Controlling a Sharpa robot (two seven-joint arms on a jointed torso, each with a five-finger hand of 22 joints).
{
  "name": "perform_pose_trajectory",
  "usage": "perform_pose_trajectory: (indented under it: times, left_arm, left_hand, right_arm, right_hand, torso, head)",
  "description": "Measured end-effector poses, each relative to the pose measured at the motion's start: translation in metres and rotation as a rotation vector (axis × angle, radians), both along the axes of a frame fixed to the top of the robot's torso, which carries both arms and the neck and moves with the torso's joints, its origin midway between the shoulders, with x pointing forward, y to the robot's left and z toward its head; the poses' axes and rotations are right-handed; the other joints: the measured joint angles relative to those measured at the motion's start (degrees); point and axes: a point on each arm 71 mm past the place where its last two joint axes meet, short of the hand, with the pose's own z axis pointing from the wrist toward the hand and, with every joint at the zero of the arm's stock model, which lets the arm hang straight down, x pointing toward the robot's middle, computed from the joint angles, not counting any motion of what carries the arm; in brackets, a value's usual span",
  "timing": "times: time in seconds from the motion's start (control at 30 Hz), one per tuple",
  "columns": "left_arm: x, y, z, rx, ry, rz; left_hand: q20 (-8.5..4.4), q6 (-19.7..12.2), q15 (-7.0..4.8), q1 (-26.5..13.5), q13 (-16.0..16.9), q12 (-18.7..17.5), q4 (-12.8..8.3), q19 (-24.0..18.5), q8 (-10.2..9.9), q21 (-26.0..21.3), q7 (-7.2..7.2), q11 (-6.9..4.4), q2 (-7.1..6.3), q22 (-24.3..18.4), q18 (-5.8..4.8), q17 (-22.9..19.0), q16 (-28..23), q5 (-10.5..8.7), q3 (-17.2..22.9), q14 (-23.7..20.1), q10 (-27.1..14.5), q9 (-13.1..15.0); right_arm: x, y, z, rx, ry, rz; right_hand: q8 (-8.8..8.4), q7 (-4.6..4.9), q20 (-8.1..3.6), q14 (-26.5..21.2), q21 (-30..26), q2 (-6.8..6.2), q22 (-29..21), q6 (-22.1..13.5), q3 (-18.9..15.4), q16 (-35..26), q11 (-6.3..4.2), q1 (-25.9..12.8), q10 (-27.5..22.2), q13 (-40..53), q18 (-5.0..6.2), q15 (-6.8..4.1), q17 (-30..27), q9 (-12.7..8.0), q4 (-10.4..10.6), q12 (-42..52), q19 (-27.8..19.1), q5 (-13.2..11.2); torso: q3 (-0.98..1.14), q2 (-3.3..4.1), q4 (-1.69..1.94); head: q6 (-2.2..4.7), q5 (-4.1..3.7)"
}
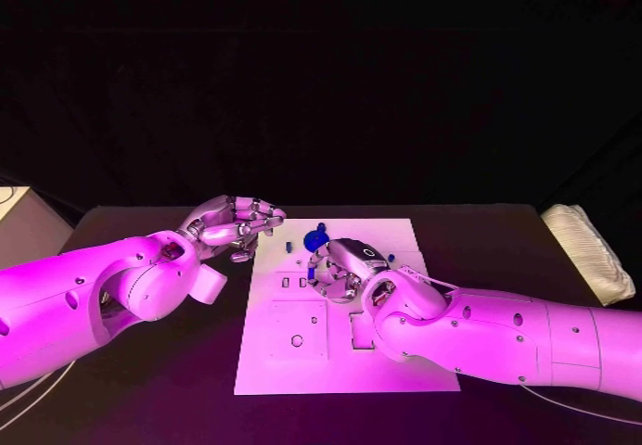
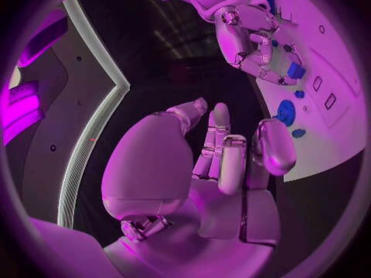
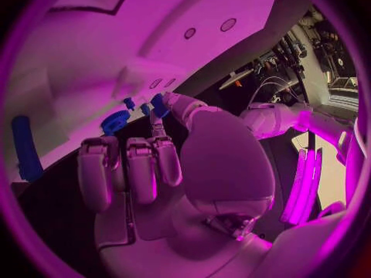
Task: Assemble the parts on the task board
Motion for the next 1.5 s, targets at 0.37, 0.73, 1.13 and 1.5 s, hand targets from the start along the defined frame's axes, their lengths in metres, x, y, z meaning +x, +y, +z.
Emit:
perform_pose_trajectory:
  times: [0.37, 0.73, 1.13, 1.5]
  left_arm:
    - [-0.001, -0.001, 0.0, 0.012, -0.008, -0.011]
    - [-0.001, -0.001, 0.0, 0.017, -0.011, -0.018]
    - [-0.001, -0.001, 0.0, 0.019, -0.01, -0.023]
    - [-0.001, -0.002, 0.0, 0.023, -0.009, -0.027]
  left_hand:
    - [-0.08, -0.21, 0.0, 0.0, -0.09, 0.0, 0.0, -0.51, 0.0, -0.46, 0.21, 0.19, 0.0, -1.26, 0.0, 0.0, 0.0, 0.0, 0.0, 0.0, -0.2, 0.0]
    - [-0.08, -0.2, 0.0, 0.0, -0.2, -0.32, 0.0, -0.51, 0.0, -0.46, 0.21, 0.19, 0.0, -1.26, 0.0, -0.01, 0.0, 0.0, 0.32, -0.01, -0.19, 0.01]
    - [-0.08, -0.2, 0.0, 0.0, -0.27, -0.32, 0.0, -0.51, 0.0, -0.46, 0.21, 0.2, 0.0, -1.25, 0.0, -0.01, 0.0, 0.0, 0.32, -0.01, -0.19, 0.01]
    - [-0.08, -0.2, 0.01, 0.01, -0.27, -0.32, 0.0, -0.51, 0.0, -0.46, 0.21, 0.2, 0.0, -1.25, 0.0, -0.01, 0.0, 0.0, 0.31, -0.01, -0.19, 0.01]
  right_arm:
    - [0.002, 0.002, -0.005, -0.019, 0.0, 0.0]
    - [0.004, 0.004, -0.01, -0.034, 0.001, -0.002]
    - [0.006, 0.004, -0.013, -0.048, 0.003, -0.002]
    - [0.005, 0.005, -0.014, -0.06, 0.01, 0.006]
  right_hand:
    - [0.09, 0.0, 0.0, 0.0, 0.0, -0.29, -0.01, -0.01, 0.0, 0.0, 0.0, -0.29, 0.0, 0.0, 0.0, 0.0, -0.01, 0.03, 0.0, 0.0, 0.0, 0.0]
    - [0.09, 0.06, 0.0, 0.0, 0.0, -0.29, 0.01, -0.08, 0.0, 0.0, 0.0, -0.29, 0.0, 0.0, 0.0, 0.0, -0.01, -0.01, 0.0, 0.0, 0.0, -0.02]
    - [0.08, 0.07, 0.01, 0.0, 0.0, -0.59, 0.03, -0.09, -0.17, 0.0, 0.0, -0.59, 0.0, 0.0, 0.0, 0.01, -0.02, 0.05, -0.16, 0.0, 0.0, -0.03]
    - [0.09, -0.14, 0.01, 0.0, 0.01, -1.19, 0.02, -0.29, -0.39, 0.0, 0.0, -1.19, 0.0, 0.0, 0.01, 0.01, -0.03, 0.06, -0.39, 0.0, 0.0, -2.01]
  torso:
    - [-0.03, -0.01, 0.04]
    - [-0.02, 0.05, -0.01]
    - [0.03, 0.05, -0.01]
    - [0.02, 0.02, -0.04]
  head:
    - [-0.58, 0.04]
    - [-0.78, 0.05]
    - [-1.24, 0.45]
    - [-1.48, 0.68]
